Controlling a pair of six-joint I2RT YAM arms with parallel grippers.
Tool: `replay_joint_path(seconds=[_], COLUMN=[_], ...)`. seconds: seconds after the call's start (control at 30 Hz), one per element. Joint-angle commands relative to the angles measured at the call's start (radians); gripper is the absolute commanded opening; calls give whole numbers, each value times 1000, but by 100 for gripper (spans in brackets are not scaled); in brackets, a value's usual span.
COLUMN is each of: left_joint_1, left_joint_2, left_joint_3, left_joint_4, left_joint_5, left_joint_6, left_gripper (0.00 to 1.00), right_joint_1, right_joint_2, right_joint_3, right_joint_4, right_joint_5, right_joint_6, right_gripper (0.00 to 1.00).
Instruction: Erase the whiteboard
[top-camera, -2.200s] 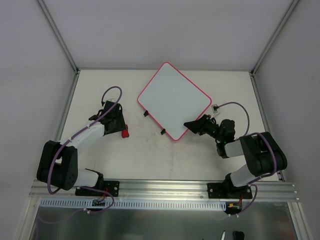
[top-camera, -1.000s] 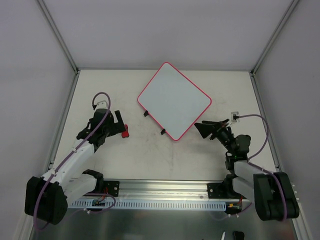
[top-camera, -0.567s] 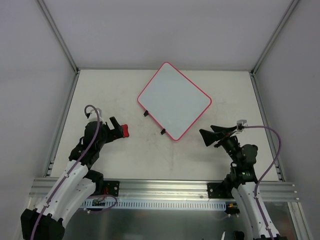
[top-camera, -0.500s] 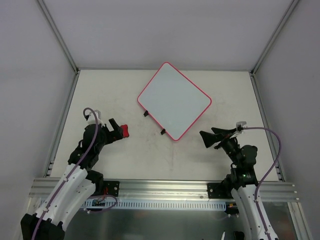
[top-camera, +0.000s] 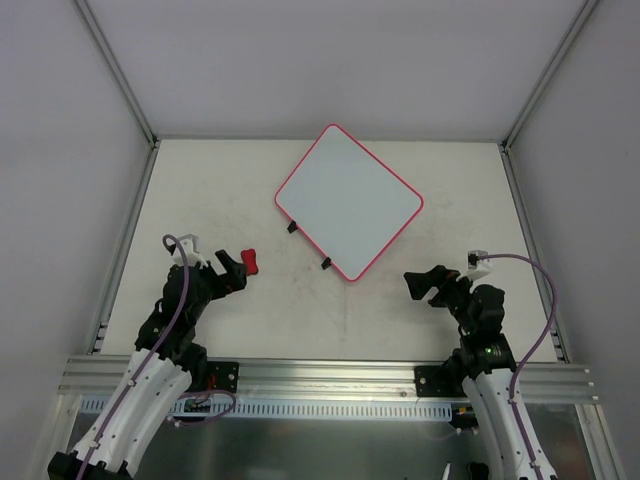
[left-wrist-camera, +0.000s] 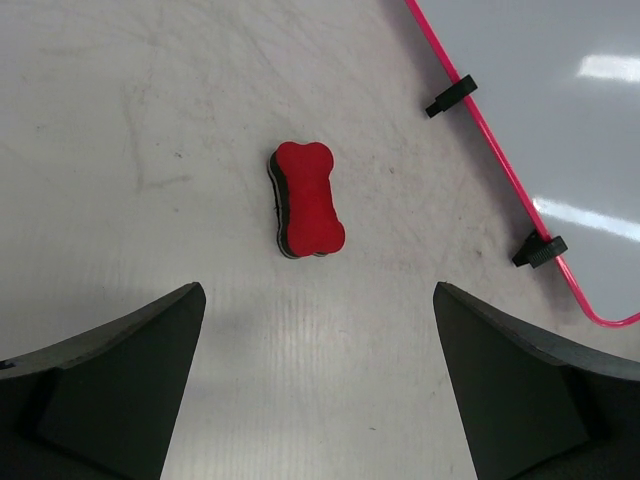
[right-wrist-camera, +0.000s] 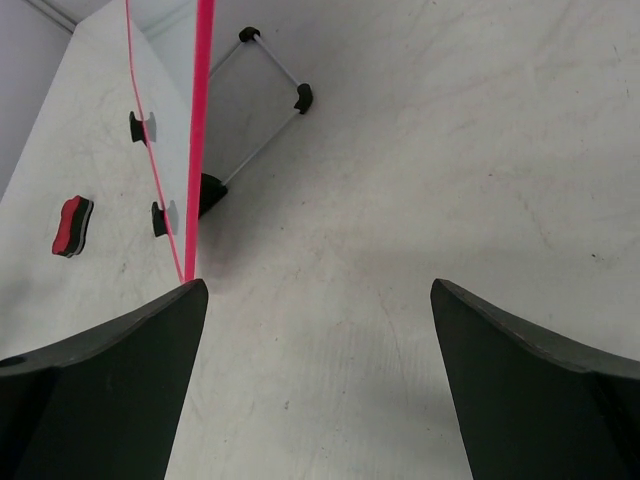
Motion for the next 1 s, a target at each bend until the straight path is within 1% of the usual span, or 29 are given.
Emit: replay_joint_path(seconds=[0.0, 0.17, 0.47, 0.83, 0.97], left_joint_1=[4, 3, 4, 2, 3], left_joint_2=[-48, -68, -12, -13, -13], left_joint_3=[-20, -52, -35, -34, -34], left_joint_4=[46, 80, 83, 83, 84], left_joint_5=[-30, -51, -45, -38, -38], left_joint_6=[-23, -20, -15, -12, -11], left_gripper=[99, 99, 99, 99, 99], right_joint_1=[-4, -5, -5, -4, -5], right_joint_2=[3, -17, -14, -58, -40], right_joint_3=[38, 29, 30, 18, 23], right_joint_4=[5, 4, 5, 4, 5], right_joint_5=[49, 40, 39, 37, 34], right_joint_6=[-11, -10, -8, -7, -5], right_gripper=[99, 99, 99, 99, 99])
